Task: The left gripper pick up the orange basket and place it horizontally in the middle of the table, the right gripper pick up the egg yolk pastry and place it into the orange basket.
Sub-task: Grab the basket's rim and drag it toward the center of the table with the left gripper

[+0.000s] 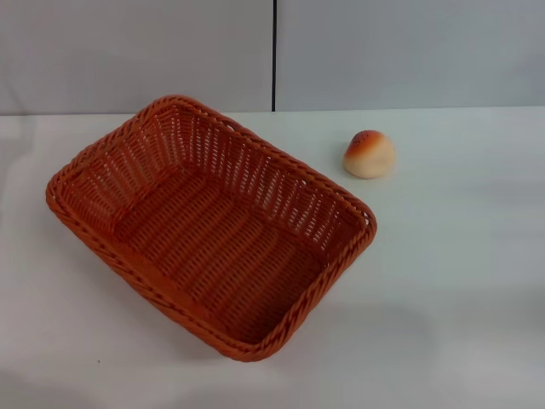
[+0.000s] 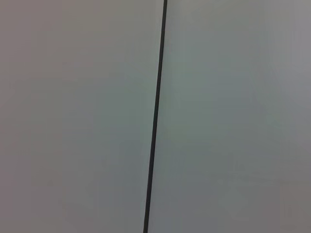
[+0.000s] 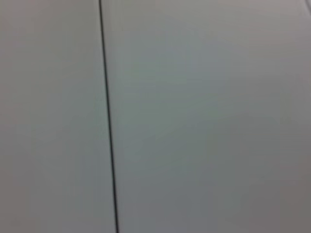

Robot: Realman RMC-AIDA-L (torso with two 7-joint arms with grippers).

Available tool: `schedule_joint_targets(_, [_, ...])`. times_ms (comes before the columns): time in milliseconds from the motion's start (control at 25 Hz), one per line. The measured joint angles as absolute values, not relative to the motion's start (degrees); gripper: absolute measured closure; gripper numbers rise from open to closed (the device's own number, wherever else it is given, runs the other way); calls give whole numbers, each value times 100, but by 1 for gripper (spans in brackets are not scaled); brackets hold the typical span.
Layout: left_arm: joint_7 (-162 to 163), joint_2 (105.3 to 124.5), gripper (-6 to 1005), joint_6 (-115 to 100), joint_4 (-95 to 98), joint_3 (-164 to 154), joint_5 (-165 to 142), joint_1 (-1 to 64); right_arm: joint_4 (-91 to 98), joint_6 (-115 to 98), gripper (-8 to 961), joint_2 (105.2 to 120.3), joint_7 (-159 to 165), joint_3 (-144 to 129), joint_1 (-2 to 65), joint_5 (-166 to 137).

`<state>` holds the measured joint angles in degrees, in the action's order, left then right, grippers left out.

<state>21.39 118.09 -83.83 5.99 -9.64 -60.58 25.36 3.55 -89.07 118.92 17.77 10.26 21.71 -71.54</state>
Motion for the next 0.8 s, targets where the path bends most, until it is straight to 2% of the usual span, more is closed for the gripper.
schedule_joint_targets(560, [3073,11782,442,-8470,725,-1701,-6056,2398,136,-8901,298,11909,1802,824,1921,-7225])
schedule_joint_targets(800, [5135,11663,448,-8474,2100,-3286,-6068,2208,103,-8901,299,11909,1813,626,1906,-7228])
